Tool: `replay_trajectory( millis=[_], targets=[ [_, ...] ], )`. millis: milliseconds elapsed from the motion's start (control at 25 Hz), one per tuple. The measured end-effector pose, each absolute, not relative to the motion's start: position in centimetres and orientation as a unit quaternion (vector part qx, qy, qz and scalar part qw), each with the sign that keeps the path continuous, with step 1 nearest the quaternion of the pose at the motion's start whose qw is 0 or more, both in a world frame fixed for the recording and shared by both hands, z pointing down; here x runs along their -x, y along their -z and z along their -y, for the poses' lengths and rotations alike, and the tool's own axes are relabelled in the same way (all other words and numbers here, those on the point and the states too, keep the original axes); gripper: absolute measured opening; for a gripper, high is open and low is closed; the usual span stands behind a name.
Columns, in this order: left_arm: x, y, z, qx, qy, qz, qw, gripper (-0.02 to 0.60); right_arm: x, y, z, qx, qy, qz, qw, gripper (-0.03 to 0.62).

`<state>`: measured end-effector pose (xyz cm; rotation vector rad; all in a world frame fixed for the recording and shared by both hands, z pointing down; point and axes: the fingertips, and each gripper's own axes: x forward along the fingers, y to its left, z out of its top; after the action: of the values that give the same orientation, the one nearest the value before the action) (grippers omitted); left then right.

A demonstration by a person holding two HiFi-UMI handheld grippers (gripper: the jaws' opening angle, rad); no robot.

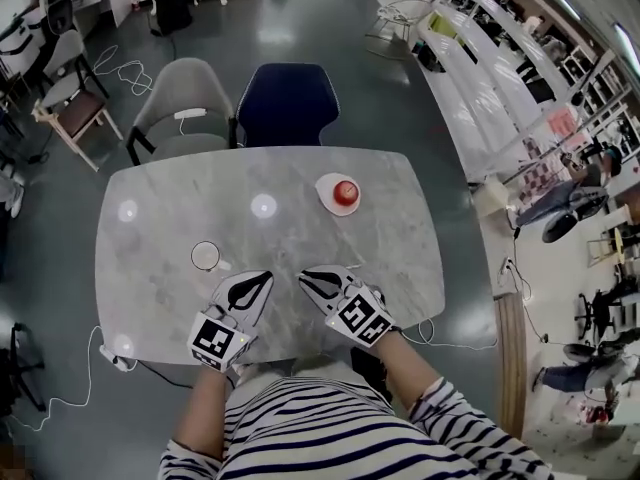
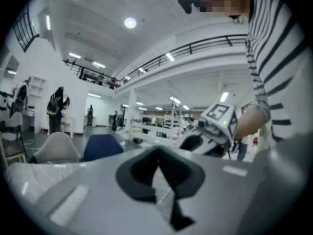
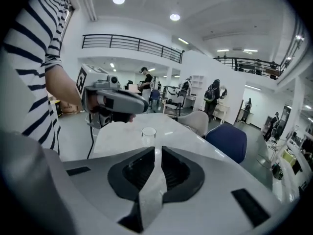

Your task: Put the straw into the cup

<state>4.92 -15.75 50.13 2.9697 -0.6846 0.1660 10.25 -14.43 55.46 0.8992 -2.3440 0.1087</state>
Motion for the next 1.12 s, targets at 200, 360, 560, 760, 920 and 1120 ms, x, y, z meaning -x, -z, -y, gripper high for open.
replay_trajectory(
  millis=[200, 360, 560, 760, 920, 1120],
  targets=[
    [-5.3, -51.2, 15.7, -0.97, -0.063, 0.229, 0.053, 0.008, -10.6, -59.4, 14.4, -0.289, -0.028, 0.875, 0.388, 0.084],
    [-5.0, -51.9, 15.8, -0.966, -0.065, 0.242, 0.063, 0.008, -11.0, -62.7, 14.2, -0.245, -0.004, 0.859, 0.45, 0.084],
    [-5.1, -52.2, 15.7, -0.965, -0.069, 0.245, 0.069, 0.008, -11.6, -65.4, 14.3, -0.208, 0.009, 0.844, 0.494, 0.084],
    [-4.6, -52.3, 15.6, -0.964, -0.068, 0.248, 0.071, 0.008, -12.0, -67.3, 14.5, -0.172, 0.025, 0.829, 0.532, 0.083],
    [-4.3, -52.2, 15.8, -0.963, -0.065, 0.252, 0.072, 0.008, -12.1, -68.5, 15.0, -0.15, 0.027, 0.821, 0.551, 0.083],
    [-3.9, -52.6, 15.9, -0.961, -0.068, 0.257, 0.075, 0.008, -12.1, -70.7, 15.0, -0.117, 0.029, 0.806, 0.58, 0.077]
  ],
)
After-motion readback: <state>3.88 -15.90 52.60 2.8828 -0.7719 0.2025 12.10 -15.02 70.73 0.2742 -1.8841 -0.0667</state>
